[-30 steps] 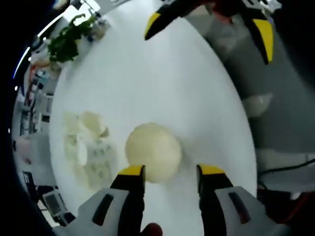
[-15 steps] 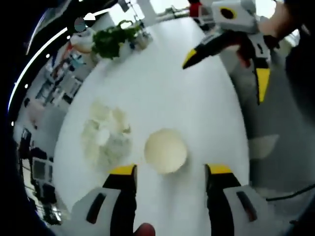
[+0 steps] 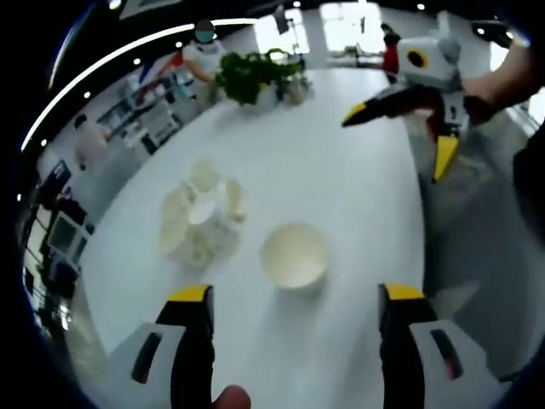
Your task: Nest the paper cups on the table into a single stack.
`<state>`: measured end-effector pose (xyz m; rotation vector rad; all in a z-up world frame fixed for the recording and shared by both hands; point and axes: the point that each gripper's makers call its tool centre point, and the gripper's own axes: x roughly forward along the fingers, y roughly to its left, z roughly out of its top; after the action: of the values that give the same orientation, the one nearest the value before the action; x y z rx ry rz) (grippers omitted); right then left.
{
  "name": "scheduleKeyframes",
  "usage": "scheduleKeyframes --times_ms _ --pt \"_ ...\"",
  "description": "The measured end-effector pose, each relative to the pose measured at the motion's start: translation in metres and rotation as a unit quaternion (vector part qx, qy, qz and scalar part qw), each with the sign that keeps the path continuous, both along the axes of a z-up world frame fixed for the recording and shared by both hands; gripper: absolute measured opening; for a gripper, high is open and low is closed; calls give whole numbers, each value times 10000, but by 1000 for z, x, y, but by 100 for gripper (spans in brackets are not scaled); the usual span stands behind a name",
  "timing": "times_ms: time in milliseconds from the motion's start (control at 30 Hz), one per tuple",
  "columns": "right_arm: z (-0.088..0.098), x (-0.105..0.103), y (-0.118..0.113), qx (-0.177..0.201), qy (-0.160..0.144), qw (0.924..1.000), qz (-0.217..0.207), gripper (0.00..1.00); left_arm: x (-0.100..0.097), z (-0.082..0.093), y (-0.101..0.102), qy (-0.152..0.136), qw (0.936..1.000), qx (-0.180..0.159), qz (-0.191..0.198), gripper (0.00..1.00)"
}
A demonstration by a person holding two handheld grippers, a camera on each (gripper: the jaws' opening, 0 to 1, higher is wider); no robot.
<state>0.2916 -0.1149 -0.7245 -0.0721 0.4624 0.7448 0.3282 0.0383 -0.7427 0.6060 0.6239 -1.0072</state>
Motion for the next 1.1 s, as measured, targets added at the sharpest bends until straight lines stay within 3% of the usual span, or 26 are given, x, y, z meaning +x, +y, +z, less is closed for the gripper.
scheduleKeyframes --times_ms 233,400,500,600,767,867,1000,1100 --pt "-2 21 -8 71 61 9989 451 100 3 21 8 -118 9977 -208 628 81" --pt "1 32 -9 300 19 9972 683 100 -4 33 19 -300 9961 34 831 80" --pt "8 34 -8 512 -32 9946 903 100 -8 34 27 -259 9941 189 1031 82" --pt "7 38 -12 396 -60 9937 1049 100 -11 34 28 -194 9926 215 1181 83" --pt "18 56 -28 467 -140 9949 885 100 -10 27 28 -189 9936 284 1078 83" --pt "20 67 -33 322 -184 9962 788 100 -7 25 28 -176 9942 174 1050 84" --pt "30 84 -42 374 -315 9982 351 100 5 21 34 -211 9963 93 830 84" --pt "28 95 -44 423 -199 9989 9 100 13 25 40 -315 9967 -82 741 85"
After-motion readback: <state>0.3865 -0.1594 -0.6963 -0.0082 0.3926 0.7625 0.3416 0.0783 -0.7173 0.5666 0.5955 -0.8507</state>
